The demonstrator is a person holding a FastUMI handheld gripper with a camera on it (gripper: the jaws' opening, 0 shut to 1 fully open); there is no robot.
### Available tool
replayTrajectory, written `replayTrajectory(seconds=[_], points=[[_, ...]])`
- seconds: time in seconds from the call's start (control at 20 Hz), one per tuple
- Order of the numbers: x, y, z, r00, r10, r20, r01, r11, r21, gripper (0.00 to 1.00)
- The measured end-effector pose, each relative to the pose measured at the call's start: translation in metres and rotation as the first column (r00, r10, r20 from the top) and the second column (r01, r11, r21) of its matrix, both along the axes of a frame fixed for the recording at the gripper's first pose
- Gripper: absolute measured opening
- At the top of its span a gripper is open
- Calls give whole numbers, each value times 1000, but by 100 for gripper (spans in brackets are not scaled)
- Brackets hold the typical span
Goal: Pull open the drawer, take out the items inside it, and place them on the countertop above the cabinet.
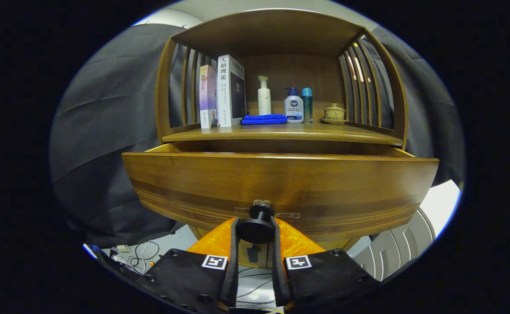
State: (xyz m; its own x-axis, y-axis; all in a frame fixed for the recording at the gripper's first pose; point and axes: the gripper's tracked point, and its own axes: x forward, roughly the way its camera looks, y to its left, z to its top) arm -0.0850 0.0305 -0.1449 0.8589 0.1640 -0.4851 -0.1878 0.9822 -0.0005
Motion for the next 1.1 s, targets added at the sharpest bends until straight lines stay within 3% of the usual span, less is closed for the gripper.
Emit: replayTrajectory(seconds=[1.0,1.1], points=[[-56,1,-1,998,59,10,-58,998,-15,35],[-56,0,3,998,54,31,-54,999,-9,49]])
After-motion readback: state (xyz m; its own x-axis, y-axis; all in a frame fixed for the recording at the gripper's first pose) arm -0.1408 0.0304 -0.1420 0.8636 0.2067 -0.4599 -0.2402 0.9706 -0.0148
